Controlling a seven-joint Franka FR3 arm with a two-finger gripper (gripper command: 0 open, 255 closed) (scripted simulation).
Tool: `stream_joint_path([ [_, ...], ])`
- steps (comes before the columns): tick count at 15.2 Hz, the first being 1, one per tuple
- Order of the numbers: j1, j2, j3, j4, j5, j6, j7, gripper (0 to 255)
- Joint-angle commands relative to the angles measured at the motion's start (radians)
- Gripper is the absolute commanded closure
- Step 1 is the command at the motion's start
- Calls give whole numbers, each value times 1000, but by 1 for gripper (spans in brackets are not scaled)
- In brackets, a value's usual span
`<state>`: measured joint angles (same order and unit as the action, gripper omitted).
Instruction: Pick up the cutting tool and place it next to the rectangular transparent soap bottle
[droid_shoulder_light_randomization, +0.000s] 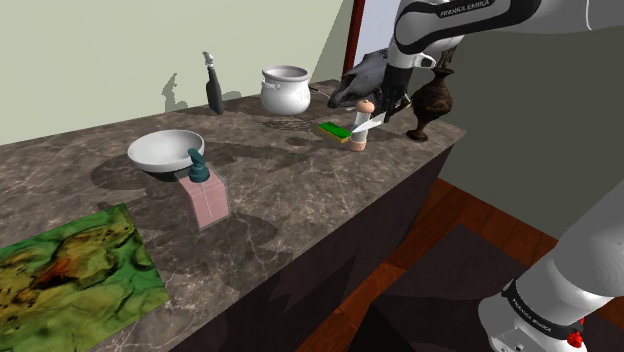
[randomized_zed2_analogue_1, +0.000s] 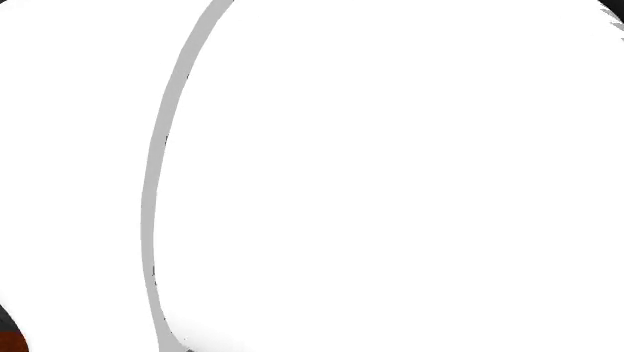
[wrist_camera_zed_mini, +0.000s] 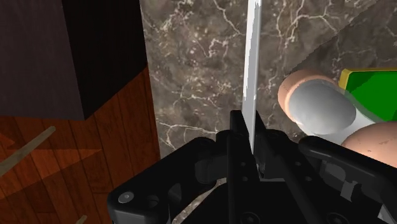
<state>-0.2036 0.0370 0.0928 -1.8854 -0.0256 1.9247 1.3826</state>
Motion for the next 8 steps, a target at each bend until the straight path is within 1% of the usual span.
stream_joint_path([
  [1, 0, -4, 0, 23, 1, -28, -1, 255],
  [8, 0, -12, 0, 108, 2, -120, -3, 255],
])
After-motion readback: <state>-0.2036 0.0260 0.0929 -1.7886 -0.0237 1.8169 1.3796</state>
